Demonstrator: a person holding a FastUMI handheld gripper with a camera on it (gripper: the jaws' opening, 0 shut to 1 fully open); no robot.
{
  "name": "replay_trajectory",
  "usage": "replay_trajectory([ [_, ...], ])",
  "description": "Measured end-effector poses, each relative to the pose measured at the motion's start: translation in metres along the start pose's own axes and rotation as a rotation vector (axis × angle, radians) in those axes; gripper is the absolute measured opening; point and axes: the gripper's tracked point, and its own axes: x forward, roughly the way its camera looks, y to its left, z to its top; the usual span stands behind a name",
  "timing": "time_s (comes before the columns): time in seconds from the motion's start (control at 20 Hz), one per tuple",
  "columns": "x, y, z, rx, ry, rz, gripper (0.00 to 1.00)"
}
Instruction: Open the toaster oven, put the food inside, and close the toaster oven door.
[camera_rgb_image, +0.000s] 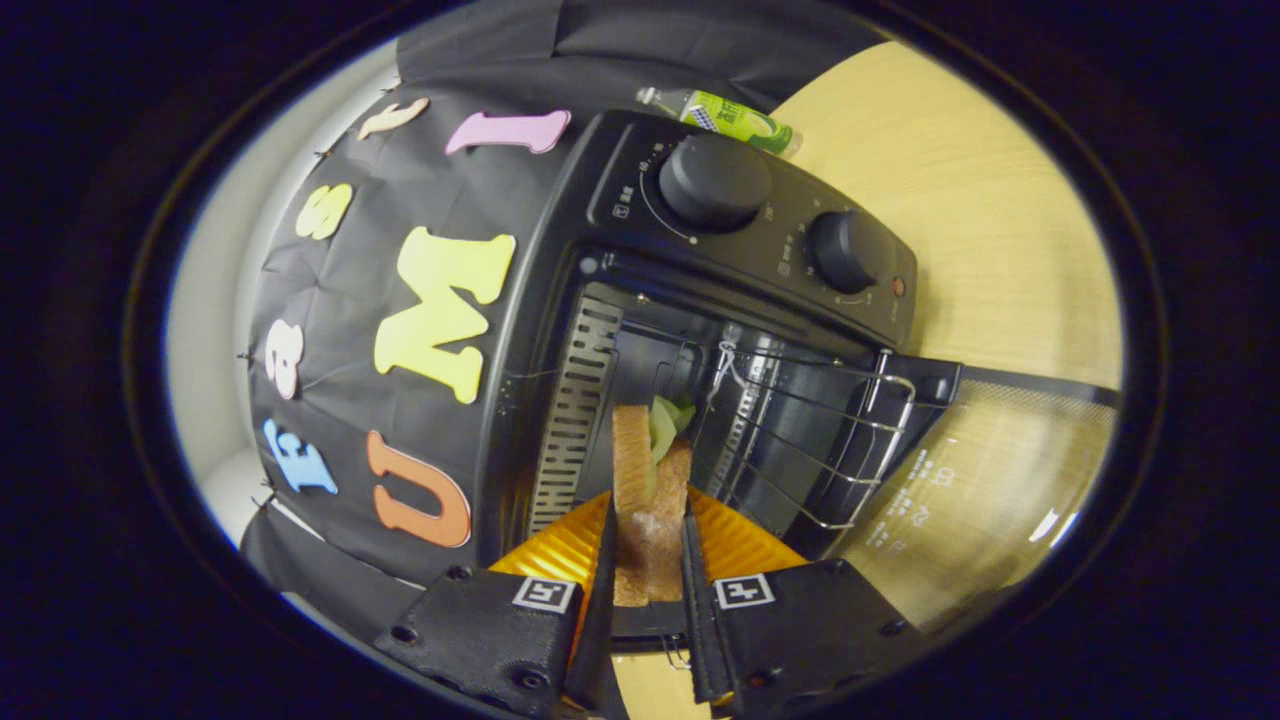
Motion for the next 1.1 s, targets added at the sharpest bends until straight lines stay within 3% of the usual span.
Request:
replay_trajectory([
  [0.45,0.022,-0.012,-0.006,-0.102,0.013,-0.059,0.4],
  [0.75,0.019,-0.013,-0.007,-0.095,0.055,-0.041,0.42],
  [0.95,0.018,-0.014,-0.013,-0.17,0.108,-0.048,0.43],
  [1.1,0.015,-0.01,-0.026,-0.256,0.155,-0.053,0.55],
])
